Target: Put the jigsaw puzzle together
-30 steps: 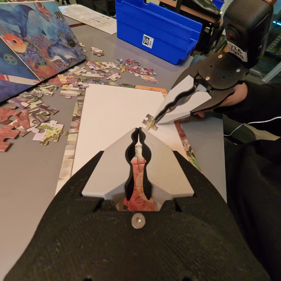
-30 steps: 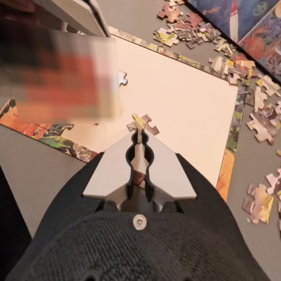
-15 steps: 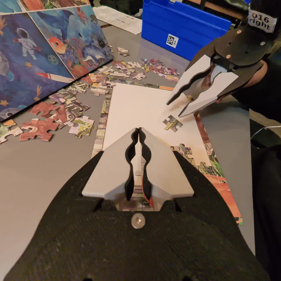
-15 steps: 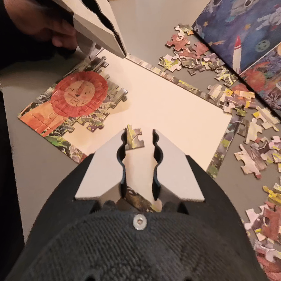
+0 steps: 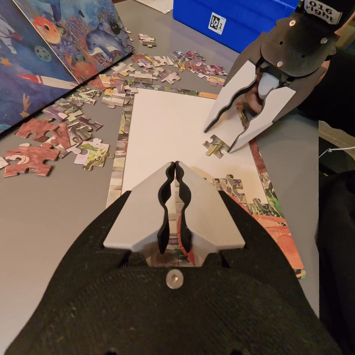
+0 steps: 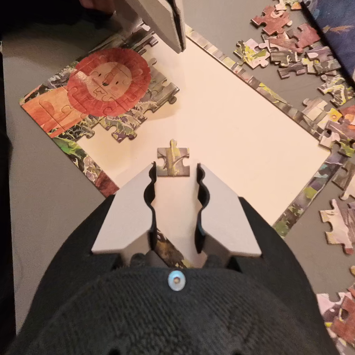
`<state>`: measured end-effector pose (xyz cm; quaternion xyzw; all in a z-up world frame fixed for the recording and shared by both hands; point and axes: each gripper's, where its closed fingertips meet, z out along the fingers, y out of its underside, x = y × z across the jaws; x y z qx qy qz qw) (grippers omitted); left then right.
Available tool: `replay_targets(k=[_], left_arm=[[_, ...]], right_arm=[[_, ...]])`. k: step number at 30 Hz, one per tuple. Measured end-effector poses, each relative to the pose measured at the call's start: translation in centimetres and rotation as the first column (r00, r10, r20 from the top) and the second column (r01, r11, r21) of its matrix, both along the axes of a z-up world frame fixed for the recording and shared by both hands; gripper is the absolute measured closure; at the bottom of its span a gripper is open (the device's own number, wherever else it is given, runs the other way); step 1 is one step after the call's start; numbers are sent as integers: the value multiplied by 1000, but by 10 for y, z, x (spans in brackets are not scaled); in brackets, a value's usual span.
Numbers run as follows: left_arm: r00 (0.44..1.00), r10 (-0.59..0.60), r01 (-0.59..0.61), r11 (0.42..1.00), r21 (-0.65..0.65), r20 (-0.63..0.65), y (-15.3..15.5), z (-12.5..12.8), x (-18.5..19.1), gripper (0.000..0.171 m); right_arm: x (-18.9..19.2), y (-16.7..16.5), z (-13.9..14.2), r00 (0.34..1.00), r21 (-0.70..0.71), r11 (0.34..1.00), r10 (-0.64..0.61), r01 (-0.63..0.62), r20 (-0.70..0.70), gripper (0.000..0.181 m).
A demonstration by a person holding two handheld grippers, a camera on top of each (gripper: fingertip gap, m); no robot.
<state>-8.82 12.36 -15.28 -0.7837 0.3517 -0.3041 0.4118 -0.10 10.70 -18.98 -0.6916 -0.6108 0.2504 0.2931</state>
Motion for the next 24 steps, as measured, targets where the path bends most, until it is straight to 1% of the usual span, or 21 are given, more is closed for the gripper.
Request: replay_targets(k=[3,11,20,22,24], left_arm=[[1000,-1,1,1000,-5,6,0,0,0,171],[1000,-6,6,1000,4,-12,0,-1,1,171],[1000,-7,7,1000,1,-9,0,-1,1,171],[1000,-8,8,1000,1,-10,0,-1,1,171],[1000,-11,11,1000,0,-11,-1,-1,2,171]], right_arm=[[-3,-4,0,1000,-7,1000,19,-19,-1,150],[-6,-4,1,1000,-6,1000,18,-18,13,150],[-11,-7,6,999,-15,1000,19,-20,-26,151],[-14,-10,10,998,-5,999,52,-52,-47,151],[-17,-14,13,992,19,994,112,-111,-56,151]])
